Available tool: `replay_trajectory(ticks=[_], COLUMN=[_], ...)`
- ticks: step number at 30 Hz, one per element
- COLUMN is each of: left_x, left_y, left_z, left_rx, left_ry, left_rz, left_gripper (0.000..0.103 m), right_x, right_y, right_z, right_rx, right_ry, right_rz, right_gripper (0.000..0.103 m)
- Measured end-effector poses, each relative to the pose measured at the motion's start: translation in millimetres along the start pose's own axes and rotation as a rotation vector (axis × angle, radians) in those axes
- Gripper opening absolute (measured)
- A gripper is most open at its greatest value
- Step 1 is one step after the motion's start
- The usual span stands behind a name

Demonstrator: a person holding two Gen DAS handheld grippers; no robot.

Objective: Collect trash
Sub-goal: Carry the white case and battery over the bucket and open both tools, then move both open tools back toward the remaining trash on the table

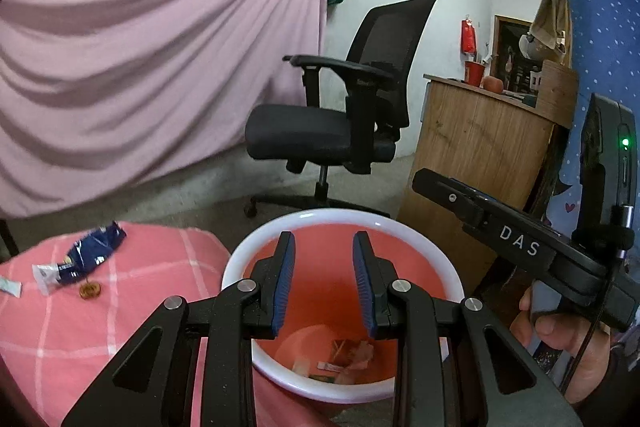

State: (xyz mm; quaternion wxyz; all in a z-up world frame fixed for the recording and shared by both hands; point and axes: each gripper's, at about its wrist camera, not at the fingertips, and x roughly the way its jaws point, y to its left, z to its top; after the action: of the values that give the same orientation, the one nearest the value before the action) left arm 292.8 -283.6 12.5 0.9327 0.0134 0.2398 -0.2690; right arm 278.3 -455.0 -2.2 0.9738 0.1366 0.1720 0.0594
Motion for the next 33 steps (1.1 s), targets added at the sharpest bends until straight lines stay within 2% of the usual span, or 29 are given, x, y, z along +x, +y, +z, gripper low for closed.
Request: replay_trajectory(ticks=[3, 6, 9, 13, 15, 19, 22, 24, 26, 28, 33], left_x=[0.8, -3.2, -6.7, -13.8, -19.3, -32.3, -42.5, -51.0, -62.2, -77.4, -107.3], left_y=[4.7, 11.8, 19.5, 30.0, 36.1, 49.3, 59.5, 67.2, 76.3, 86.4, 111.5], left_z=[0.1, -0.7, 0.5, 2.2, 1.6, 2.1, 3.4, 3.7, 2.9, 1.6, -2.3], left_rx=[-0.022, -0.046, -0.07, -0.085, -0.091, -0.122, -0.146, -0.161, -0.181, -0.204, -0.241], left_ry=[0.013, 0.013, 0.014, 0.016, 0.012, -0.017, -0.046, -0.071, -0.11, -0.17, -0.263], left_rz=[0.0, 0.007, 0.019, 0.062, 0.083, 0.114, 0.157, 0.181, 0.204, 0.242, 0.313], left_gripper=[0.025, 0.025, 0.025, 0.027, 0.031, 0.049, 0.061, 0.07, 0.09, 0.095, 0.099], right_x=[5.8, 8.3, 9.2, 11.1, 10.4, 7.7, 5.5, 3.5, 1.2, -2.8, -6.9], right_y=[-1.1, -0.5, 1.4, 3.6, 5.7, 11.7, 16.2, 20.4, 26.0, 32.1, 54.8], right_z=[-1.3, -2.4, -1.8, 0.1, 0.9, 2.5, 4.2, 6.2, 8.6, 10.7, 14.1], right_rx=[0.004, 0.004, 0.001, 0.006, 0.007, -0.005, -0.002, 0.004, 0.008, 0.015, -0.004], right_ry=[0.032, 0.048, 0.054, 0.054, 0.043, 0.014, -0.016, -0.04, -0.072, -0.119, -0.206], right_rz=[-0.004, -0.001, -0.005, -0.011, -0.004, 0.007, 0.012, 0.018, 0.021, 0.028, 0.071], right_gripper=[0.041, 0.052, 0.052, 0.057, 0.061, 0.068, 0.081, 0.085, 0.097, 0.103, 0.103])
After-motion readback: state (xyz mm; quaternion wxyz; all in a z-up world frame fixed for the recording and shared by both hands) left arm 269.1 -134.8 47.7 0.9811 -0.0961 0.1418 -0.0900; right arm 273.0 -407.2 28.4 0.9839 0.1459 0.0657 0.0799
